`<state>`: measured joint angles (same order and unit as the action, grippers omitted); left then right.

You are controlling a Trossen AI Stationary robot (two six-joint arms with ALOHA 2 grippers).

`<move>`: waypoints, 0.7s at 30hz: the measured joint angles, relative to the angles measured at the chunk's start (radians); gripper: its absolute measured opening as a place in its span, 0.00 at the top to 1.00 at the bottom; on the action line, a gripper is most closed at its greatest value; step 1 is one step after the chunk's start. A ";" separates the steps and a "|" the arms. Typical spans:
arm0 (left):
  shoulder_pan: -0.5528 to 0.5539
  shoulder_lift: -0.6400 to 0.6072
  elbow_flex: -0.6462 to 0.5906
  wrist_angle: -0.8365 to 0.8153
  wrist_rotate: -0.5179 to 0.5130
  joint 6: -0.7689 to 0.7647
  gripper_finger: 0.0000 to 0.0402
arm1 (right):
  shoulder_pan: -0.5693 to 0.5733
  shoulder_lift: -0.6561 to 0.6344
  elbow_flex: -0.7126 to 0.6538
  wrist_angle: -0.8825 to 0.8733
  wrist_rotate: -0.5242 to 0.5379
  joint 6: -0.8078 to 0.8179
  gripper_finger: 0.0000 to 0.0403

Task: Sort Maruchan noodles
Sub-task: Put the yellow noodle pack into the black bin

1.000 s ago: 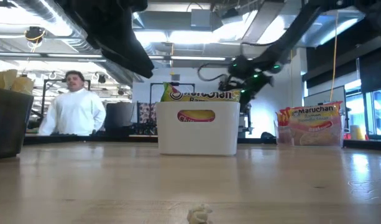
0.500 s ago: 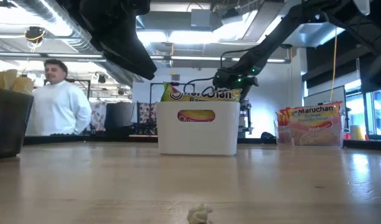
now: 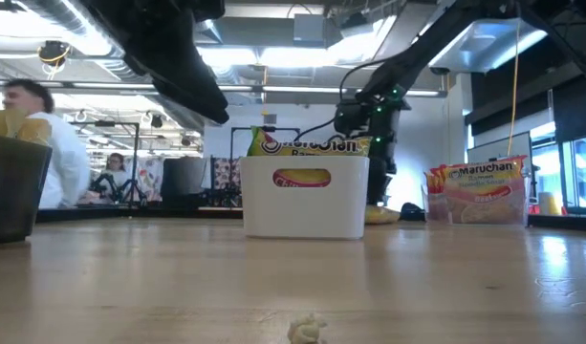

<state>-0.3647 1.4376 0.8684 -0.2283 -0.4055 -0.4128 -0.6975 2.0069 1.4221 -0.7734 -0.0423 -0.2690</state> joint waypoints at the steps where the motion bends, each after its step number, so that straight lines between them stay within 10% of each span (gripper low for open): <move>1: -0.005 0.000 0.000 -0.002 0.000 -0.002 0.50 | 0.005 -0.010 -0.019 0.006 0.006 0.004 1.00; 21: -0.068 0.000 0.000 -0.006 0.001 -0.024 0.50 | 0.275 -0.308 -0.423 0.033 0.102 0.219 1.00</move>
<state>-0.4325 1.4376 0.8684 -0.2339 -0.4047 -0.4370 -0.4228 1.6990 0.9995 -0.7409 0.0592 -0.0498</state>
